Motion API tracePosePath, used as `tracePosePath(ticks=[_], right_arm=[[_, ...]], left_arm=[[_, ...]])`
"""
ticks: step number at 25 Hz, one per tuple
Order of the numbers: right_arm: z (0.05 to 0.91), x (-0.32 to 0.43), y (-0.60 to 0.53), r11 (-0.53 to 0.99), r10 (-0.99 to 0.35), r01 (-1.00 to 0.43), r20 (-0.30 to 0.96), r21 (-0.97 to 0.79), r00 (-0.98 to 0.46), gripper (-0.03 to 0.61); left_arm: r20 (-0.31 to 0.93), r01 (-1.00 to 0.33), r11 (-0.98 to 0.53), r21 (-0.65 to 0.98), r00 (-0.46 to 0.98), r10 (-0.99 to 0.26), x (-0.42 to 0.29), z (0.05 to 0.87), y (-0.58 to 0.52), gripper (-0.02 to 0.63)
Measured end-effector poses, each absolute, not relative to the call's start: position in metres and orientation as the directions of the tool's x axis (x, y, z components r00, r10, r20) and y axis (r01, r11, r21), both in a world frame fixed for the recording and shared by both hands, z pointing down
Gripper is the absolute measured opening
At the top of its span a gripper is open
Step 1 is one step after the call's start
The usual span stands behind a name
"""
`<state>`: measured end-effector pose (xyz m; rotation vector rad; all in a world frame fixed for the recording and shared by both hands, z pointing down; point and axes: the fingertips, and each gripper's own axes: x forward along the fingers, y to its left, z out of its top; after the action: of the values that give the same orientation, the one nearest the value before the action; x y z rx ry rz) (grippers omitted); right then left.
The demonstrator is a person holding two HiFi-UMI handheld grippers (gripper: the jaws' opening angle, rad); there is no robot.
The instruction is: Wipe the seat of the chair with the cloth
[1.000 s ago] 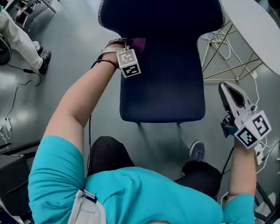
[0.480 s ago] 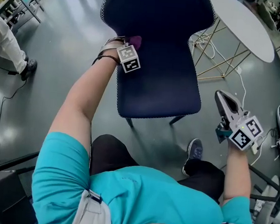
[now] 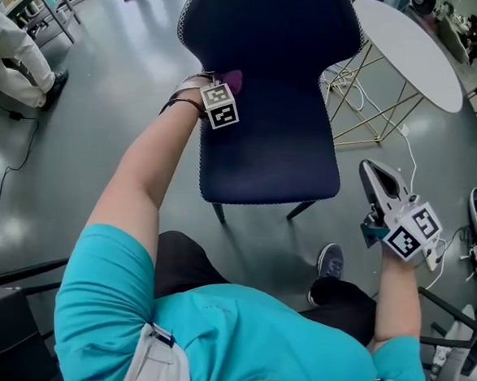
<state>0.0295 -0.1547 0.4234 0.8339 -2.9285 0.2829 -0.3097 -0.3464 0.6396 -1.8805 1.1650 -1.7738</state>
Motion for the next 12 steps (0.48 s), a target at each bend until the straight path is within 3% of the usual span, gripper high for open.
tracePosePath(ticks=[12], right_arm=[[0.426, 0.012, -0.156, 0.848, -0.495, -0.509, 0.119, -0.147, -0.860, -0.009]], left_arm=[[0.682, -0.345, -0.622, -0.703, -0.078, -0.727, -0.305, 0.639, -0.336, 0.049]])
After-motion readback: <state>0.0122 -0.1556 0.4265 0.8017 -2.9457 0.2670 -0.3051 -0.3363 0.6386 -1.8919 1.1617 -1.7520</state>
